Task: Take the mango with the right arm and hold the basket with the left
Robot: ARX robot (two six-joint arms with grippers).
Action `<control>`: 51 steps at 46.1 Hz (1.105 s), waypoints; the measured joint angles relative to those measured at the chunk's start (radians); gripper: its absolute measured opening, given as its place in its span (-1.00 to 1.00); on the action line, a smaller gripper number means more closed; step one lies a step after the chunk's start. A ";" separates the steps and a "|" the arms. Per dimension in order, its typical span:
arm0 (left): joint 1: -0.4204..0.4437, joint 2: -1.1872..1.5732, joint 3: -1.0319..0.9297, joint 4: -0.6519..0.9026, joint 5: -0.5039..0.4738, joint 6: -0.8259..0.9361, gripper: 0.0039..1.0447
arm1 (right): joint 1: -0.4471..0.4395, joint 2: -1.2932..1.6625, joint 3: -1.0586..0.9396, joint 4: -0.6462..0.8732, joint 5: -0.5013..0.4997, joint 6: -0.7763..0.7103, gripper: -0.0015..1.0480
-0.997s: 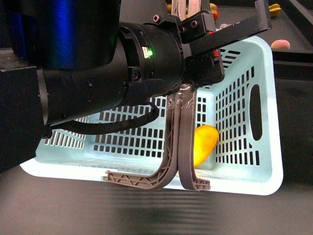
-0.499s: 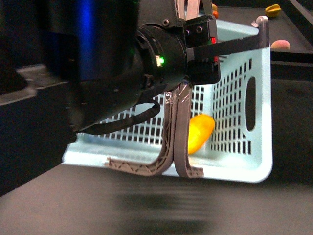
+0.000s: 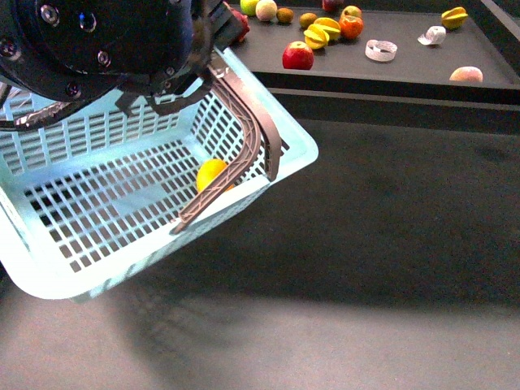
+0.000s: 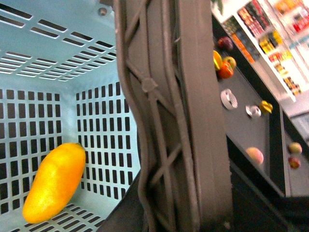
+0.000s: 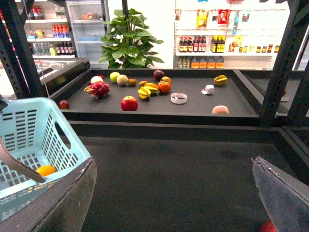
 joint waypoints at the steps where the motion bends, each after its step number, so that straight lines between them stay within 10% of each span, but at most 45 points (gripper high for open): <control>1: 0.008 0.010 0.006 -0.010 -0.006 -0.047 -0.64 | 0.000 0.000 0.000 0.000 0.000 0.000 0.84; 30: 0.134 0.227 0.181 -0.024 -0.069 -0.550 -0.64 | 0.000 0.000 0.000 0.000 0.000 0.000 0.84; 51: 0.124 0.102 0.042 -0.050 -0.046 -0.470 0.84 | 0.000 0.000 0.000 0.000 0.000 0.000 0.84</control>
